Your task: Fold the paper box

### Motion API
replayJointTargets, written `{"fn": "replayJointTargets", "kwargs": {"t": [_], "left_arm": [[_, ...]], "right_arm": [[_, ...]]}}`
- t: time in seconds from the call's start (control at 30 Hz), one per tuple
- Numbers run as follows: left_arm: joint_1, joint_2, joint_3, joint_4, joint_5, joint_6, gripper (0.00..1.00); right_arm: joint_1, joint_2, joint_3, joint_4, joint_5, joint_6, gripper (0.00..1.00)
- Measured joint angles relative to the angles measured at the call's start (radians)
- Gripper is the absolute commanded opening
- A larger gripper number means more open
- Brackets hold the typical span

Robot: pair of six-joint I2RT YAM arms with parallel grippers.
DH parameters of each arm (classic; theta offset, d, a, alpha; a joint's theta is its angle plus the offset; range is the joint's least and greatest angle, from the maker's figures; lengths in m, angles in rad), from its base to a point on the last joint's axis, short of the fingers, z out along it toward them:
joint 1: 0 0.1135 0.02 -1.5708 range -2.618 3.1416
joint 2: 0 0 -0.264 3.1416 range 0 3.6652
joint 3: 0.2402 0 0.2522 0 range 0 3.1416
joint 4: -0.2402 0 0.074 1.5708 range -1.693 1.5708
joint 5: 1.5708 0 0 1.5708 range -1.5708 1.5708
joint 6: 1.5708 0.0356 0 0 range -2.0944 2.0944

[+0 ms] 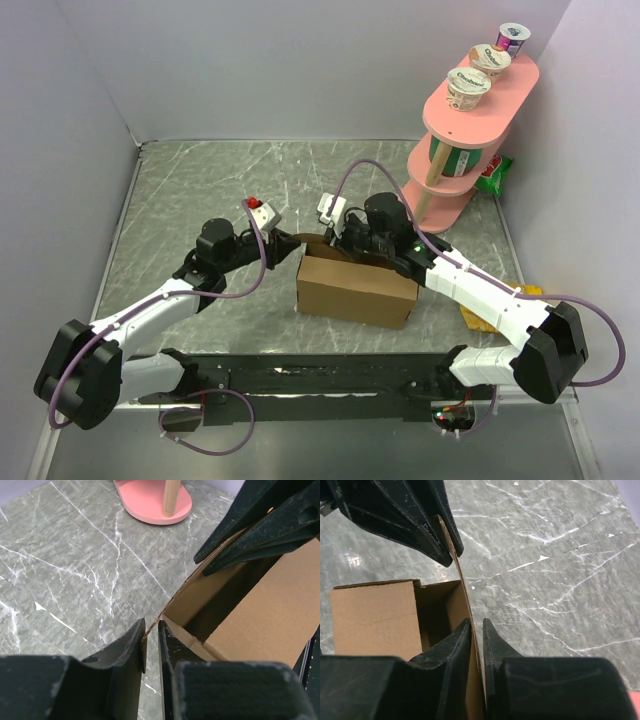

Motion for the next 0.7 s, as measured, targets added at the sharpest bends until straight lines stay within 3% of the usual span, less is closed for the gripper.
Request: {"fn": "replayJointTargets", "kwargs": {"t": [0.07, 0.23, 0.3, 0.7], "left_arm": [[0.000, 0.000, 0.000, -0.001, 0.001, 0.003, 0.24], [-0.001, -0.002, 0.000, 0.002, 0.026, -0.002, 0.46], [-0.002, -0.002, 0.000, 0.008, 0.042, -0.003, 0.48], [0.012, 0.023, 0.000, 0.039, 0.060, -0.002, 0.11]], "right_arm": [[0.000, 0.000, 0.000, -0.003, -0.007, -0.002, 0.15], [-0.002, 0.000, 0.000, -0.010, -0.028, -0.010, 0.11], [-0.002, 0.000, 0.000, -0.010, -0.032, -0.015, 0.11], [-0.003, -0.006, 0.000, -0.018, -0.029, -0.017, 0.10]]}}
